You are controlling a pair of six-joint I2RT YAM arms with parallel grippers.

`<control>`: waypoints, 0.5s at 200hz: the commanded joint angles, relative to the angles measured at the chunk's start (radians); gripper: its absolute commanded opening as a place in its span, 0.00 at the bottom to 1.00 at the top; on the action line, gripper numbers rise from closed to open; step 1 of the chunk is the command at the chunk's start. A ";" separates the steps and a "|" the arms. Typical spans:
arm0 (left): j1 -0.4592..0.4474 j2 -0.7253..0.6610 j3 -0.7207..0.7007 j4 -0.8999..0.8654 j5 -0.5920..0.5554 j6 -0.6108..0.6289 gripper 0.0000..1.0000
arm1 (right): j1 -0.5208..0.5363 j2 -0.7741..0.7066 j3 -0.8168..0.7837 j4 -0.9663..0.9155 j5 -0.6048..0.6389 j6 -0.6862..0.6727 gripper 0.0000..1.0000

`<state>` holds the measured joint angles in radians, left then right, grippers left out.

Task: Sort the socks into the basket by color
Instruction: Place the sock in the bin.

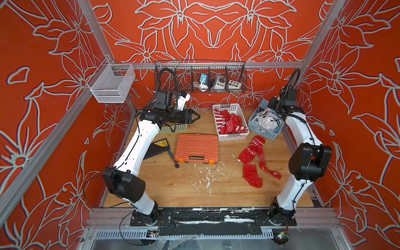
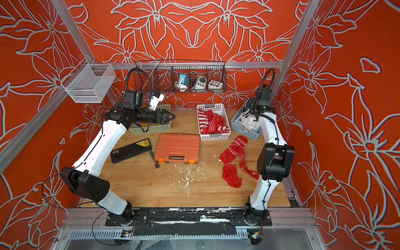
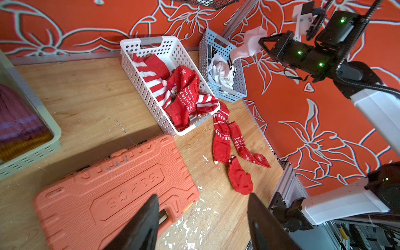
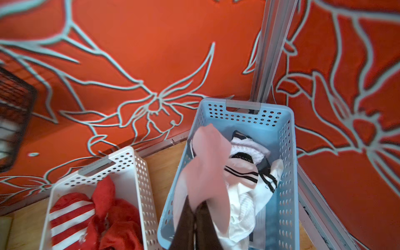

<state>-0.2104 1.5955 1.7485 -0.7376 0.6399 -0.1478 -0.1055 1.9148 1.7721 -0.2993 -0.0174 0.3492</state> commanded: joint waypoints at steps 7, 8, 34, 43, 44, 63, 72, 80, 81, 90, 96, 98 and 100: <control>0.000 -0.015 -0.040 0.069 -0.020 -0.025 0.63 | -0.019 0.126 0.019 0.010 0.015 -0.012 0.00; 0.000 -0.016 -0.041 0.072 -0.021 -0.025 0.63 | -0.021 0.130 0.020 0.009 0.015 -0.012 0.00; 0.000 -0.032 -0.077 0.111 -0.052 -0.045 0.63 | -0.044 0.229 0.068 -0.037 -0.008 0.004 0.00; 0.000 -0.032 -0.079 0.115 -0.063 -0.051 0.63 | -0.048 0.253 0.084 -0.052 -0.018 0.003 0.00; 0.000 -0.032 -0.079 0.115 -0.062 -0.051 0.63 | -0.048 0.255 0.086 -0.053 -0.018 0.002 0.00; 0.000 -0.026 -0.081 0.124 -0.079 -0.066 0.63 | -0.054 0.293 0.117 -0.083 -0.006 0.000 0.00; 0.000 -0.026 -0.082 0.132 -0.087 -0.073 0.63 | -0.059 0.305 0.129 -0.098 -0.006 0.007 0.00; -0.001 -0.026 -0.086 0.143 -0.093 -0.080 0.63 | -0.062 0.314 0.141 -0.111 -0.001 0.012 0.00; -0.001 -0.026 -0.087 0.144 -0.094 -0.081 0.63 | -0.063 0.315 0.142 -0.112 0.000 0.012 0.00; -0.003 -0.025 -0.090 0.158 -0.102 -0.087 0.63 | -0.068 0.331 0.164 -0.138 0.003 0.020 0.00; -0.004 -0.023 -0.092 0.163 -0.106 -0.088 0.63 | -0.071 0.341 0.182 -0.159 -0.002 0.023 0.00; -0.004 -0.022 -0.091 0.165 -0.110 -0.089 0.63 | -0.072 0.346 0.189 -0.164 -0.005 0.024 0.00; -0.004 -0.020 -0.090 0.166 -0.112 -0.089 0.63 | -0.072 0.350 0.193 -0.171 -0.005 0.025 0.00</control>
<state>-0.2104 1.5955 1.6642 -0.6228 0.5583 -0.2176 -0.1654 2.2288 1.8915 -0.3912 -0.0273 0.3542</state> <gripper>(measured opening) 0.632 0.049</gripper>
